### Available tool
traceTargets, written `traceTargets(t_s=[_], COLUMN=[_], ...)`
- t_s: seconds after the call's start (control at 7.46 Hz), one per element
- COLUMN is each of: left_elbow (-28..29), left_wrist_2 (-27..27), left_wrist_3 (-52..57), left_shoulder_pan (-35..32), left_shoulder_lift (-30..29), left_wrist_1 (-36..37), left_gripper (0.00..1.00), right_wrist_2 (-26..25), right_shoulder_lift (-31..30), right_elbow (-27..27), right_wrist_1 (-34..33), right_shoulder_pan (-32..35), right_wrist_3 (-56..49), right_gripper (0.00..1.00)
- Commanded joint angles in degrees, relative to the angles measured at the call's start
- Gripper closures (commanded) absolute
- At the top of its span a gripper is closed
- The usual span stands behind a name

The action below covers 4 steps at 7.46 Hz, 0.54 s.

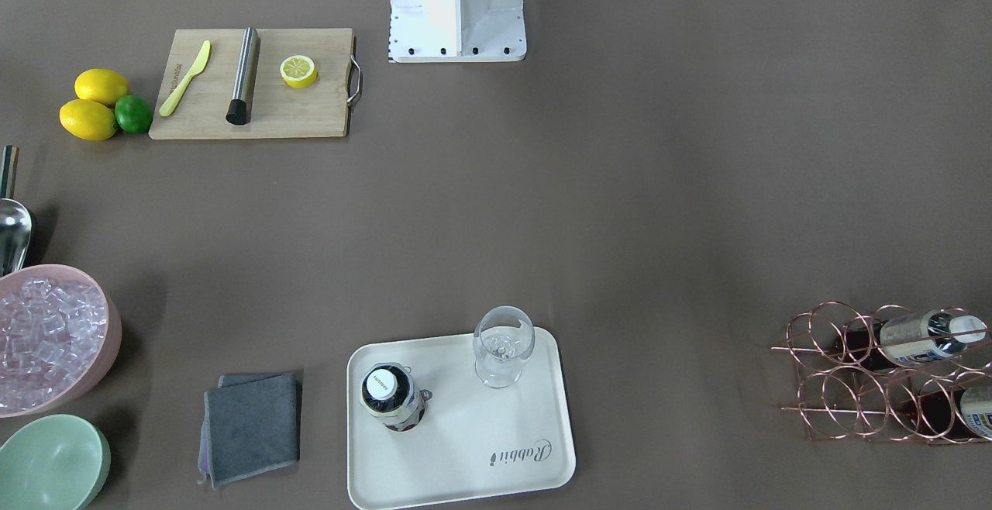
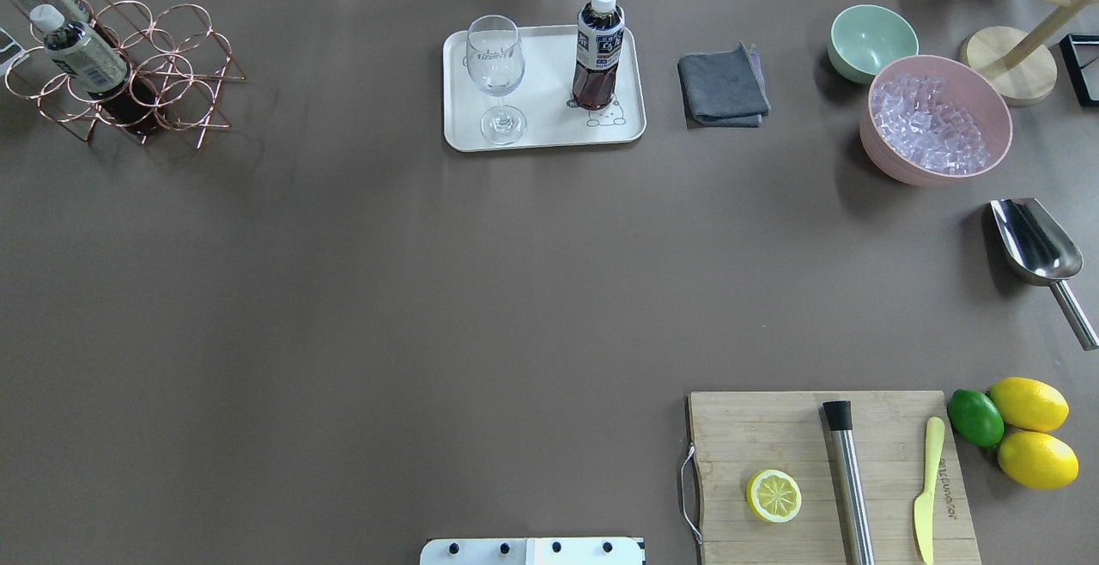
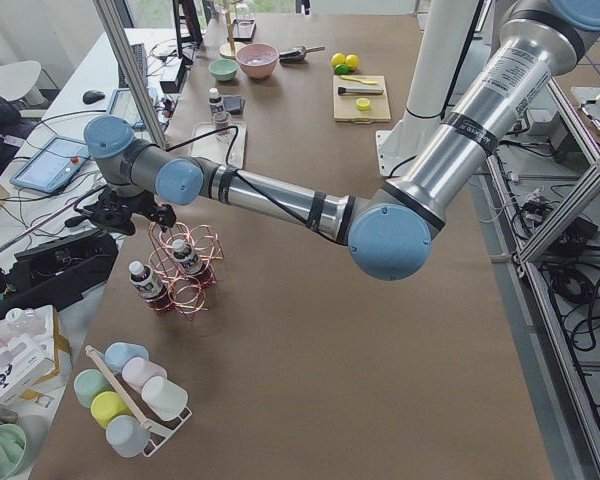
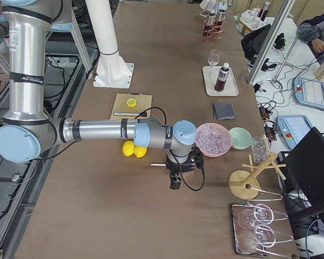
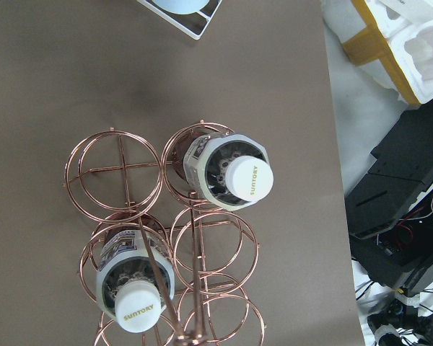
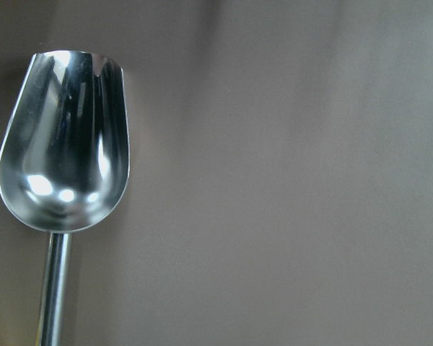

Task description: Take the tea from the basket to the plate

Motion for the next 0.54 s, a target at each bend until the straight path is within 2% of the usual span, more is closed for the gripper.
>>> traceTargets(t_s=[0.0,0.27,0.4], left_elbow=[-7.98,-15.34,-22.78], left_wrist_2=[-1.03,-2.45,-2.01], left_wrist_3=[0.15,0.94,3.81], left_shoulder_pan=[-0.17,-1.04,-0.87], left_shoulder_lift=[4.06,5.72,10.08], left_wrist_1=[2.9,8.16,9.15], left_gripper=[0.03,0.03,0.03], right_wrist_2=[0.49,1.89,2.25], right_shoulder_lift=[0.05,-0.03,-0.03], right_elbow=[-0.13,-1.61,-1.97], right_wrist_1=[0.15,0.06,0.15], right_shoulder_pan=[0.35,0.96,1.05], right_wrist_3=[0.05,0.05,0.05], right_gripper=[0.01,0.01,0.01])
